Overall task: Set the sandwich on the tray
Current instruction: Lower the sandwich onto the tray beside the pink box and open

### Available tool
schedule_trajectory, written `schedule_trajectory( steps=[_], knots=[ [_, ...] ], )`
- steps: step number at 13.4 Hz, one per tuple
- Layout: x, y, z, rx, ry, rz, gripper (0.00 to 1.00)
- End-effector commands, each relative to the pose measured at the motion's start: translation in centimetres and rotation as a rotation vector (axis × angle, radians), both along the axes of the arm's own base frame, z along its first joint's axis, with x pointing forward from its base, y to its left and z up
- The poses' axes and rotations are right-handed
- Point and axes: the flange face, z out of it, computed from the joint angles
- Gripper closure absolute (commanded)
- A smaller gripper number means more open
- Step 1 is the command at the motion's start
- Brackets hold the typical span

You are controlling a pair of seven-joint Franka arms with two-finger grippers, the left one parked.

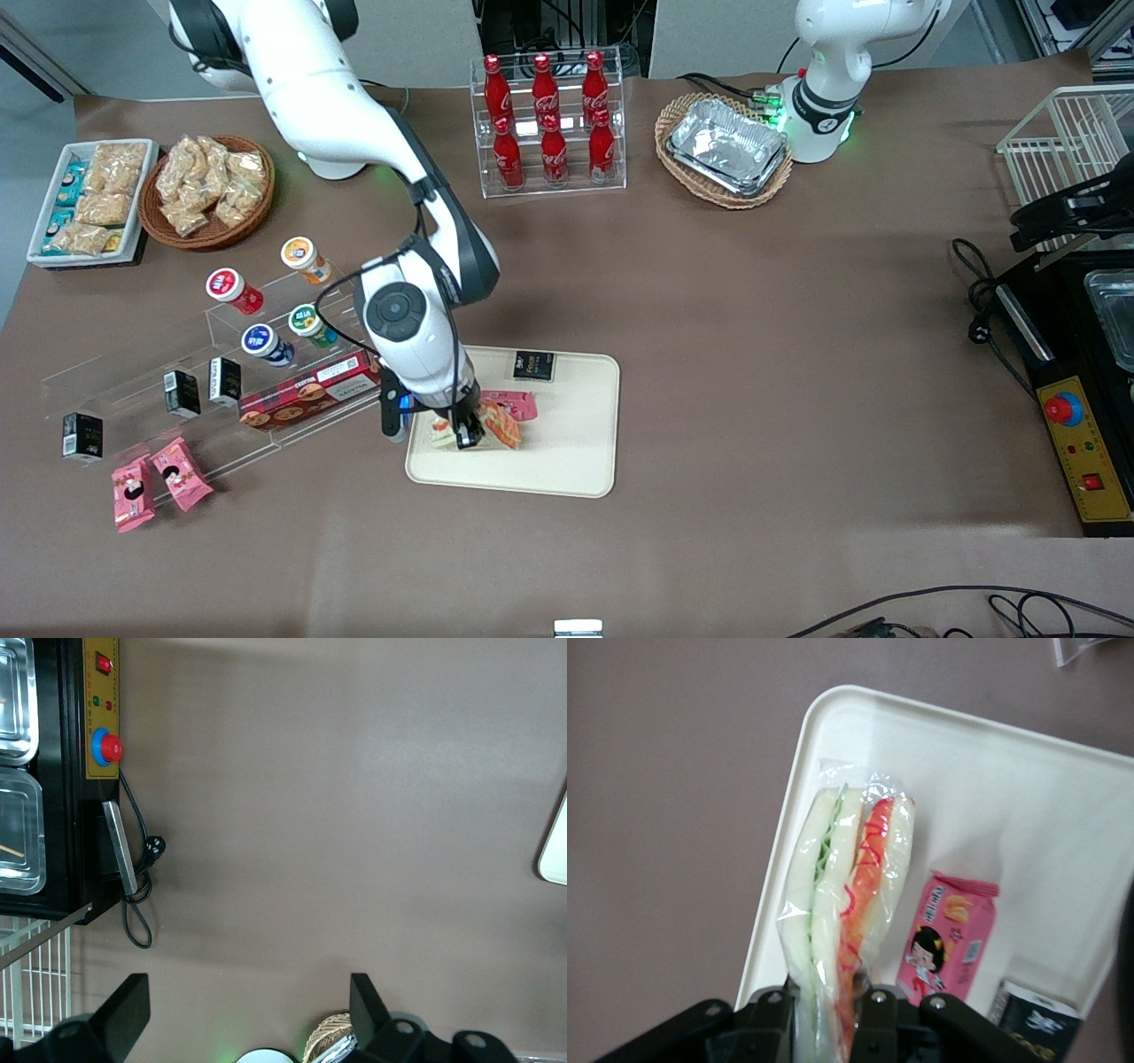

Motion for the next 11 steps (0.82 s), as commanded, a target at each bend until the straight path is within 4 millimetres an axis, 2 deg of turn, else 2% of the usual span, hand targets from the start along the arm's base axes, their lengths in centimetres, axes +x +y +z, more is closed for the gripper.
schedule_trajectory(
  steps=[1, 5, 6, 7, 8, 9, 11],
  knots=[
    [1.6, 0.7, -2.9, -0.011, -0.029, 0.000, 1.00],
    [2.0, 1.5, -6.4, -0.009, -0.090, 0.004, 1.00],
    [2.2, 2.3, -6.8, -0.006, -0.100, 0.008, 0.58],
    [2.2, 2.9, -6.4, 0.000, -0.109, 0.015, 0.53],
    [2.4, 3.0, -6.1, 0.000, -0.116, 0.024, 0.11],
    [2.4, 2.9, -5.9, -0.006, -0.121, 0.039, 0.00],
    [2.4, 2.9, -5.8, -0.009, -0.122, 0.051, 0.00]
  ],
)
